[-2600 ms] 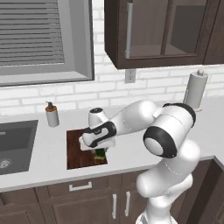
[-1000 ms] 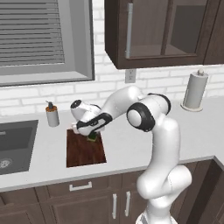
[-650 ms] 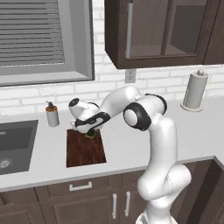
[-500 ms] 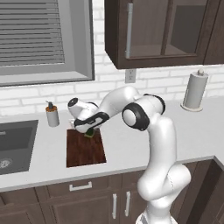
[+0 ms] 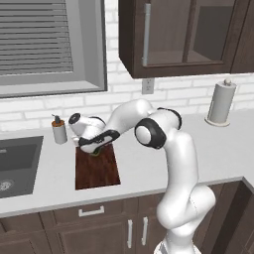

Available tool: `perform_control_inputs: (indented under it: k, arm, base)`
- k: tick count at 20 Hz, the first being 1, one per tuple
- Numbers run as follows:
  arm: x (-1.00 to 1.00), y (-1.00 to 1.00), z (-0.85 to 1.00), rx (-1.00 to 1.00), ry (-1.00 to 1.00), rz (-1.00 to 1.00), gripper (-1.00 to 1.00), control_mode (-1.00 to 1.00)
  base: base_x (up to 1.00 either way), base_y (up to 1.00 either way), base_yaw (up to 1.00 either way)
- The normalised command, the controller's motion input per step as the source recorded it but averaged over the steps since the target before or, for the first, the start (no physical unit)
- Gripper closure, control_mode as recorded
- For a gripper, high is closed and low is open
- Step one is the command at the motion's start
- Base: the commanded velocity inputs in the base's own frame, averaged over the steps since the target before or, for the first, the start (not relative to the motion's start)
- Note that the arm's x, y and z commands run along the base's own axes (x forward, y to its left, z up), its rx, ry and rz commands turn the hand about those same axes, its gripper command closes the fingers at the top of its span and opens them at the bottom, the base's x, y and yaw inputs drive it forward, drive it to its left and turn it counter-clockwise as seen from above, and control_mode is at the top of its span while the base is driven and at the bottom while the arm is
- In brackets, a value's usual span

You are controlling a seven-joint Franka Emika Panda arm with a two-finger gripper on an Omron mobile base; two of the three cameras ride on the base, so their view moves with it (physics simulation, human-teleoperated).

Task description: Pick up the sponge from the counter and clean the cutting board by briefly scrubbing or pressing down on the cutting board. Once finished, release the sponge.

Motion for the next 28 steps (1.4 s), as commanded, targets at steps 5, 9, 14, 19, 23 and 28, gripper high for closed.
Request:
perform_control_inputs:
  k: [5,9,14,19,23,28]
  arm:
    - [-0.4,0.0,-0.01,0.0,-0.12,0.0,1.0,-1.0]
    - [-0.64,0.0,-0.09,0.0,-0.12,0.03,1.0,-1.0]
    - [-0.81,-0.02,-0.17,-0.02,-0.13,0.11,1.0,-1.0]
    - [-0.88,-0.1,-0.2,-0.03,-0.11,0.19,1.0,-1.0]
    - [-0.77,-0.11,-0.17,-0.04,-0.09,0.25,1.0,-1.0]
    - [-0.38,-0.02,-0.08,-0.02,-0.03,0.23,1.0,-1.0]
  base:
    - [0.0,0.0,0.0]
    - [0.0,0.0,0.0]
    - [0.0,0.0,0.0]
    - [0.0,0.0,0.0]
    - [0.0,0.0,0.0]
    - [0.0,0.0,0.0]
